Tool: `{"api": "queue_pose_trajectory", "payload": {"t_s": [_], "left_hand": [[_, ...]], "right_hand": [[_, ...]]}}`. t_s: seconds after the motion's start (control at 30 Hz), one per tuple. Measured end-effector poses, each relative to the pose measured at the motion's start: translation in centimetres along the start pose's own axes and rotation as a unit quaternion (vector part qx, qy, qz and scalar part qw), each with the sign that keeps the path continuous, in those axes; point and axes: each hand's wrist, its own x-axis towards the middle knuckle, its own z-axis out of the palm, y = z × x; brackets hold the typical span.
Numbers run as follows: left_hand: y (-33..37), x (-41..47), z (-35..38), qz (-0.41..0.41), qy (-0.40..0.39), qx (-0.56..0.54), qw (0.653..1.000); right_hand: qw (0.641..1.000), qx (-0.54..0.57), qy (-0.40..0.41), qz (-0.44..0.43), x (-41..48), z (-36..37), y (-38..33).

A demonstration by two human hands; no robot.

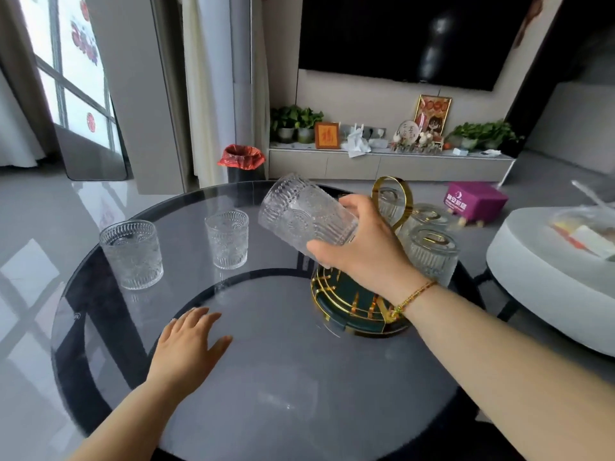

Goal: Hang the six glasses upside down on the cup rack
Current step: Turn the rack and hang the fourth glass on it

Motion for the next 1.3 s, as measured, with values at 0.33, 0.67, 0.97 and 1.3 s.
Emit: {"api": "queue_pose_trajectory", "payload": {"t_s": [0.33,0.67,0.97,1.3], "left_hand": [[10.2,2.7,0.4,0.187,-0.02,-0.069,0.98],[11.5,4.0,2.9,0.22,-0.101,-0.015,0.97],[10.0,4.2,4.8,0.249,-0.081,-0.051,0.964],[9.6,4.4,5.3,0.26,-0.057,-0.06,0.962]], "right_hand": [[0.989,-0.142,0.016,-0.03,5.2,-11.1,-3.4],[0.949,-0.298,-0.099,-0.03,11.4,-10.0,-3.8],[0.926,-0.333,-0.175,-0.001,14.0,-6.0,-0.9],[0.9,-0.357,-0.251,-0.004,14.5,-3.0,1.9]]}}
